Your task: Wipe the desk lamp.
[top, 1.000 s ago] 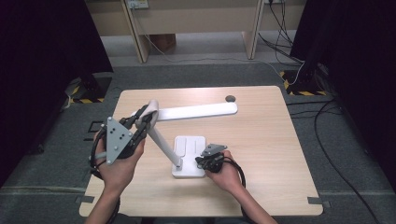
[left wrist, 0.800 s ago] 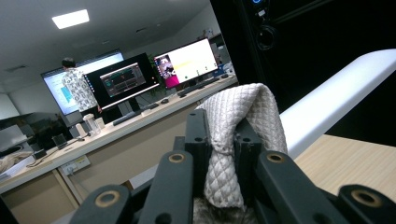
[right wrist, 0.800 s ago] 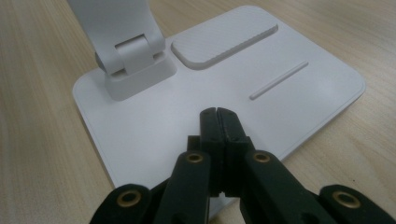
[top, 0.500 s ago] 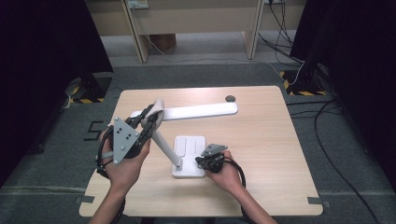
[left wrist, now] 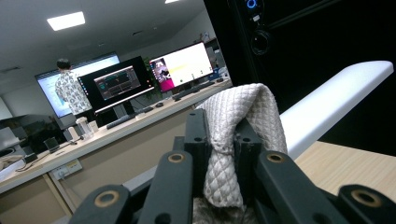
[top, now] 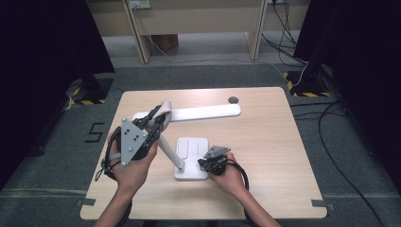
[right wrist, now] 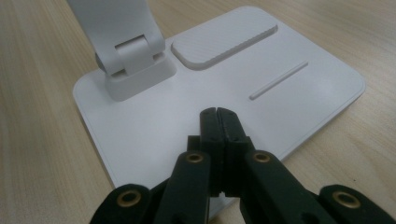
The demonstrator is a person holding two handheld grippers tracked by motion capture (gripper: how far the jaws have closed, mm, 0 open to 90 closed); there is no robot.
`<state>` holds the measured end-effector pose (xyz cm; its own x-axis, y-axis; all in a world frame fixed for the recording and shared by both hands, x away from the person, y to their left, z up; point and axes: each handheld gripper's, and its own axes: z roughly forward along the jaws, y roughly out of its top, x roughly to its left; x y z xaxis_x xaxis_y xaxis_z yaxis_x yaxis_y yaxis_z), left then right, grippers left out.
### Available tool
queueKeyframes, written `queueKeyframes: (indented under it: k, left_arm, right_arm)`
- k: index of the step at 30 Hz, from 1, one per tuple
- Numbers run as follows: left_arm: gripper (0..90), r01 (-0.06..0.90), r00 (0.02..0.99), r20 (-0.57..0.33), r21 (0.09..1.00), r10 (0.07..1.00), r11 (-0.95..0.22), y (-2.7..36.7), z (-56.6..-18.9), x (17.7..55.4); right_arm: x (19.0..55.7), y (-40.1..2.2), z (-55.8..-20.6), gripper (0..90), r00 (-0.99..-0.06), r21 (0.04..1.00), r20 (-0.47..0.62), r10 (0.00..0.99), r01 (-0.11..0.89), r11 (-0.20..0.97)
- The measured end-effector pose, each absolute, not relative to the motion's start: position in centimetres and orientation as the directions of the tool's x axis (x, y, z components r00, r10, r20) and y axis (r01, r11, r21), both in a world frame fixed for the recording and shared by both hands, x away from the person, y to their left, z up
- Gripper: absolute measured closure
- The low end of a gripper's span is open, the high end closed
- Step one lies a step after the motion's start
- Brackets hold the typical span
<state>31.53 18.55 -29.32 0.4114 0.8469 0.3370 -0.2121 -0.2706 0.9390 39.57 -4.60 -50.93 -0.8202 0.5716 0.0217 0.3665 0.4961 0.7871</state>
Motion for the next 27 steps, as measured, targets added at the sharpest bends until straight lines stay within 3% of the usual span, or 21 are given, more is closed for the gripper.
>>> queueKeyframes:
  k: [27]
  left_arm:
    - [80.2,-0.228,0.448,0.340,0.938,0.827,-0.262,16.1,-29.3,31.7]
  right_arm:
    - [39.6,-4.7,-51.0,90.0,-0.820,0.791,0.022,0.572,0.364,0.492]
